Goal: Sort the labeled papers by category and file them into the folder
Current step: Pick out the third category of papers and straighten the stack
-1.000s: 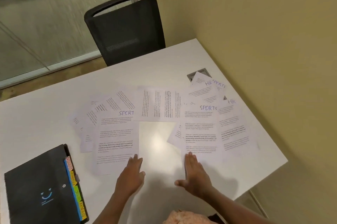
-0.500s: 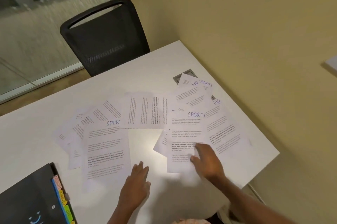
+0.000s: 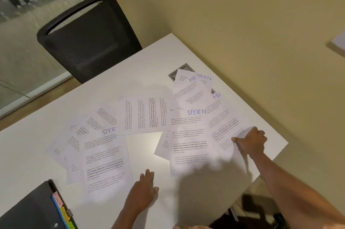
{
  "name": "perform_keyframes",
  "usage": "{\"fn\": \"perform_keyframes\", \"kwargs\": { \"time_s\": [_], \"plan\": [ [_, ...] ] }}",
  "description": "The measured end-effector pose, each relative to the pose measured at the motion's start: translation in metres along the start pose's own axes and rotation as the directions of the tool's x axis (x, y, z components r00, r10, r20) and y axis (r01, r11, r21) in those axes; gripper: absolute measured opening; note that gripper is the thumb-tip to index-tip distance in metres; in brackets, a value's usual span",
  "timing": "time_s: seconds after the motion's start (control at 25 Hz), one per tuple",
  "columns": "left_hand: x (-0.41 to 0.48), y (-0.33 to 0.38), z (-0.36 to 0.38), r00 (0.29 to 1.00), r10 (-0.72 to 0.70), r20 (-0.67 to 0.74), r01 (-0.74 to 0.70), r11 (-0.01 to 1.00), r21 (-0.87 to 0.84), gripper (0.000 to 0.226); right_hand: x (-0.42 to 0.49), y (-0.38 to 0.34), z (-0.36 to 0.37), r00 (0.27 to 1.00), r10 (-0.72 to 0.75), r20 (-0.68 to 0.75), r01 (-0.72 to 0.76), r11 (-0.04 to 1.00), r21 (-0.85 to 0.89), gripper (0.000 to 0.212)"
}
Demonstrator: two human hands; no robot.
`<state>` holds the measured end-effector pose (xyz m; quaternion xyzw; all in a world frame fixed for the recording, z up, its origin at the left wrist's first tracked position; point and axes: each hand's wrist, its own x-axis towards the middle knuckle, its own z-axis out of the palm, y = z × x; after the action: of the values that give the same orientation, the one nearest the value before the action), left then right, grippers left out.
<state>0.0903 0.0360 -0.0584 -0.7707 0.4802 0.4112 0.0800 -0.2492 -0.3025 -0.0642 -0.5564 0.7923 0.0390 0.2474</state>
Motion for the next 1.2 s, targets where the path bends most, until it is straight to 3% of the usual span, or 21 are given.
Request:
{"fn": "perform_keyframes", "kwargs": {
  "time_s": [0.2,0.44,0.64,0.76,0.88,1.0,1.12,1.2],
  "plan": [
    [-0.003,0.002,0.001,1.0,0.004,0.017,-0.004,1.0,-0.014,0.051,0.004,-0.002,-0.002,0.999,-0.028,0.024,0.027,0.998,0.049,0.091],
    [-0.011,-0.002,-0.009,0.999,0.008,-0.032,-0.013,0.988,-0.157,0.062,-0.005,0.001,-0.02,0.996,-0.055,-0.071,0.077,0.935,0.348,0.02],
    [-0.023,0.0,-0.025,0.996,-0.075,-0.045,0.055,0.933,-0.356,0.056,-0.028,0.002,-0.06,0.999,-0.005,0.041,-0.022,0.773,0.633,0.016],
    [-0.035,0.011,-0.031,0.986,-0.169,0.007,0.141,0.795,-0.59,0.04,-0.051,0.011,-0.081,0.994,-0.015,0.109,-0.07,0.671,0.738,0.018],
    [-0.049,0.03,-0.038,0.984,-0.172,0.042,0.148,0.67,-0.728,0.01,-0.08,0.02,-0.096,0.982,-0.051,0.185,-0.116,0.608,0.786,0.019],
    [-0.068,0.057,-0.047,0.994,-0.083,0.064,0.098,0.5,-0.861,0.026,-0.113,0.028,-0.101,0.973,-0.087,0.215,-0.123,0.591,0.797,0.022],
    [-0.078,0.072,-0.047,0.989,-0.051,0.136,0.145,0.266,-0.953,0.023,-0.149,0.026,-0.103,0.981,-0.085,0.175,-0.098,0.561,0.822,0.02],
    [-0.083,0.08,-0.048,0.989,0.02,0.15,0.146,0.124,-0.982,0.036,-0.17,0.02,-0.104,0.984,-0.104,0.142,-0.065,0.535,0.842,0.019]
  ]
}}
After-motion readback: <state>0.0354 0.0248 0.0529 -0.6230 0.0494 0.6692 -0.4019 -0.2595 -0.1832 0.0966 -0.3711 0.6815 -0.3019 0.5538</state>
